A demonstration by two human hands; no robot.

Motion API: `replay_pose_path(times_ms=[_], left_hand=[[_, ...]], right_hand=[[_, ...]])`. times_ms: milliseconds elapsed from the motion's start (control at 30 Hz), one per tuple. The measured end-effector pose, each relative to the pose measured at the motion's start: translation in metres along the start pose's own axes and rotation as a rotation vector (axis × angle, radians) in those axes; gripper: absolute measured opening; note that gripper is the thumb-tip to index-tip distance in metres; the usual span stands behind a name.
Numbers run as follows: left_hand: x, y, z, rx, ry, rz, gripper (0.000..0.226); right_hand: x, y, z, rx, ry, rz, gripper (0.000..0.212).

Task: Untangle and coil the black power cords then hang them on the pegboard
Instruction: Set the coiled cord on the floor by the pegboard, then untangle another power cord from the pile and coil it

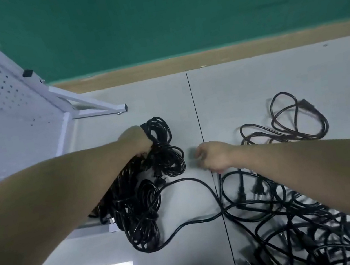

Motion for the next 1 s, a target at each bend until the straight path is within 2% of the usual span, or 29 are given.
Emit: replay_pose_path(times_ms=[100, 167, 233, 367, 467, 533, 600, 700, 767, 900, 1000], left_hand=[[-0.012, -0.013, 0.015, 0.15, 0.023, 0.149, 0.01], [-0.001, -0.031, 0.032, 0.281, 0.079, 0.159, 0.011], [0.023, -0.052, 0.051, 0.397, 0.217, 0.071, 0.021], [0.07, -0.075, 0.067, 0.544, 0.746, -0.072, 0.049], [0.086, -0.077, 0.058, 0.503, 0.832, -0.17, 0.036], [0.085, -0.079, 0.055, 0.467, 0.807, -0.17, 0.021], [0.078, -0.081, 0.056, 0.46, 0.732, -0.125, 0.017], [0.06, -0.084, 0.062, 0.495, 0.454, -0.05, 0.025], [0.043, -0.092, 0.063, 0.502, 0.334, -0.022, 0.025], [-0.001, -0.118, 0.065, 0.52, 0.174, 0.062, 0.022], [-0.03, -0.142, 0.062, 0.521, 0.083, 0.132, 0.018]], right_hand=[[0.01, 0.009, -0.003, -0.051, -0.153, 0.0, 0.036], [0.014, 0.012, 0.0, -0.056, -0.196, 0.01, 0.035], [0.019, 0.015, 0.003, -0.059, -0.241, 0.017, 0.037], [0.036, 0.018, 0.015, -0.045, -0.313, -0.017, 0.035], [0.044, 0.013, 0.021, -0.07, -0.367, 0.01, 0.044], [0.052, 0.005, 0.024, -0.09, -0.433, 0.022, 0.043], [0.057, -0.002, 0.026, -0.107, -0.476, 0.021, 0.032], [0.046, -0.009, 0.024, -0.132, -0.432, 0.061, 0.015], [0.035, -0.018, 0.023, -0.12, -0.291, 0.068, 0.014], [0.012, -0.048, 0.02, -0.05, 0.251, 0.046, 0.006], [-0.009, -0.084, 0.003, -0.106, 0.374, 0.069, 0.01]])
Point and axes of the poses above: each hand's wrist, its own y-axis towards the middle knuckle, its own x-axis out of the palm, z = x × y, the point moved 10 cm from there along y, towards the middle knuckle, and after that the axes turned 14 degrees about y, right-handed, at the moved point
